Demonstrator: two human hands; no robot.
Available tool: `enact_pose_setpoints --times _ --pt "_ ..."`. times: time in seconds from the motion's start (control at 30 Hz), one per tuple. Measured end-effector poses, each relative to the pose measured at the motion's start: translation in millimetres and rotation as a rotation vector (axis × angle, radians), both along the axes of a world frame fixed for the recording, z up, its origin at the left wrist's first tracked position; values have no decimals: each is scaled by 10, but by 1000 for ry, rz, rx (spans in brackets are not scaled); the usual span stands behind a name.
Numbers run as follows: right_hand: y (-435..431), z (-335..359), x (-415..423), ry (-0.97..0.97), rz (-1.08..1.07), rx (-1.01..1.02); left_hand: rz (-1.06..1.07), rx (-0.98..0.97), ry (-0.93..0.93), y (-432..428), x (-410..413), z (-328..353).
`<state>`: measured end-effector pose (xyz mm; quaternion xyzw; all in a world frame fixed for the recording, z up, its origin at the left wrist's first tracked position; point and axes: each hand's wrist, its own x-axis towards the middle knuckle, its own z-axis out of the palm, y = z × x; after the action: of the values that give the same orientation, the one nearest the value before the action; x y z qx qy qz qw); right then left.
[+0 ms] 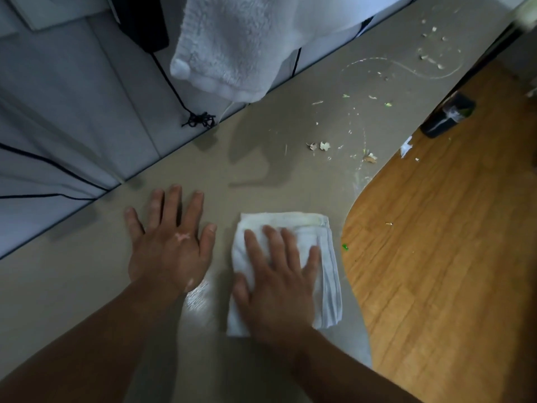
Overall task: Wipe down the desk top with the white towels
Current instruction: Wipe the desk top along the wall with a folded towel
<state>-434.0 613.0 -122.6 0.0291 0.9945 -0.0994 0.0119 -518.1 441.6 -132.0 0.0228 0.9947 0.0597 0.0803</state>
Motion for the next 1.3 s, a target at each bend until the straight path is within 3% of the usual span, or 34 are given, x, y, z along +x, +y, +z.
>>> enact_pose_setpoints --times 0.17,0.77,1.03,1.17,1.3 --pt "202 -9 -290 -3 17 -39 19 6 19 82 -140 3" --pt "2128 -96 -2182 16 -329 -76 -25 -33 48 97 -262 -3" --pt "1775 -121 -1852 23 -392 -35 4 -23 42 115 -321 -6" --pt "1152 -135 -1280 92 -308 75 11 2 36 119 -326 -7" --pt "521 -24 -747 7 -185 153 14 25 50 122 -317 1"
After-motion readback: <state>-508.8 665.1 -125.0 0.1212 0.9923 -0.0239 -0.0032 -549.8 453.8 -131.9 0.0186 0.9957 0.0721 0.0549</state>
